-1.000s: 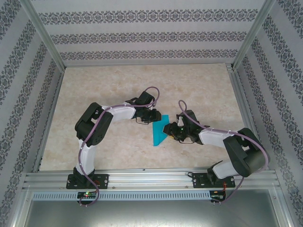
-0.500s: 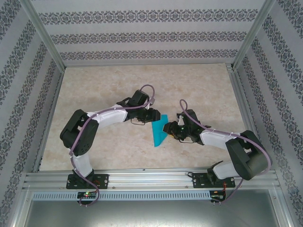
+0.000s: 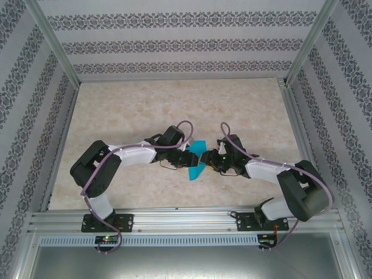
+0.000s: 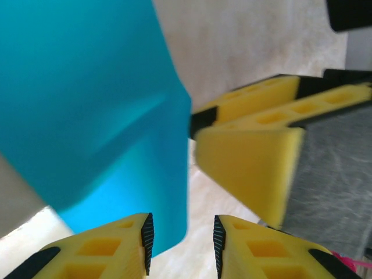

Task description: Fold a paper plane with a square sheet of paper (pick it up from the middle)

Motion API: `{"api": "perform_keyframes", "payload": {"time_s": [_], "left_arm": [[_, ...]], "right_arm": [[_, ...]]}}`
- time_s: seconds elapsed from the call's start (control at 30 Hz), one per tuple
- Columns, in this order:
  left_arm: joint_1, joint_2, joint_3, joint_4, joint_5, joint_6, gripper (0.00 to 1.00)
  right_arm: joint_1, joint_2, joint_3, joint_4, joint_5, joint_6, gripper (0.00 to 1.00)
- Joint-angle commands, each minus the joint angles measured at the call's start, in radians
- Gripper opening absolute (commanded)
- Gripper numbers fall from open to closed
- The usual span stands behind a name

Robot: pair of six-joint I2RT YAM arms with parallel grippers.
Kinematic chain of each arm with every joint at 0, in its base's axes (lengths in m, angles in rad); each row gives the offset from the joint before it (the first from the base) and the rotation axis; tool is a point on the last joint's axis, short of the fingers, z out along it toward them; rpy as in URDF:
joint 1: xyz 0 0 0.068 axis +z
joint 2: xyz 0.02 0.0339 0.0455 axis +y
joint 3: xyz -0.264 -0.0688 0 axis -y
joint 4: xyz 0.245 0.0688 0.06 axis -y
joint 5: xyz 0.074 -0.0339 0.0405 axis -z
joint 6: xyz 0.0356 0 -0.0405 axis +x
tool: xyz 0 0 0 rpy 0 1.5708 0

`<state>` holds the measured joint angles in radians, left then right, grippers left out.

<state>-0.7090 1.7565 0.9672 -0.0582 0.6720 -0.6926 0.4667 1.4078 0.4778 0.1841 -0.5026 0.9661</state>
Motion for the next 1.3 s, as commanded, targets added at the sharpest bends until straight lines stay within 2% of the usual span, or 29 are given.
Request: {"api": "perform_keyframes", "payload": {"time_s": [0.0, 0.6, 1.0, 1.27], "left_arm": [[-0.017, -0.015, 0.004, 0.068, 0.031, -0.012, 0.36], [-0.020, 0.041, 0.020, 0.047, -0.005, -0.009, 0.25], [-0.018, 0.050, 0.026, 0.057, -0.012, -0.009, 0.05], [-0.011, 0.027, 0.024, 0.021, -0.032, 0.013, 0.00]], "right_arm": [[-0.008, 0.004, 0.023, -0.013, -0.003, -0.014, 0.40], [-0.010, -0.003, 0.033, -0.030, -0.007, -0.020, 0.40], [-0.020, -0.029, 0.036, -0.057, -0.009, -0.029, 0.40], [-0.066, -0.066, 0.069, -0.147, -0.009, -0.084, 0.42]]}}
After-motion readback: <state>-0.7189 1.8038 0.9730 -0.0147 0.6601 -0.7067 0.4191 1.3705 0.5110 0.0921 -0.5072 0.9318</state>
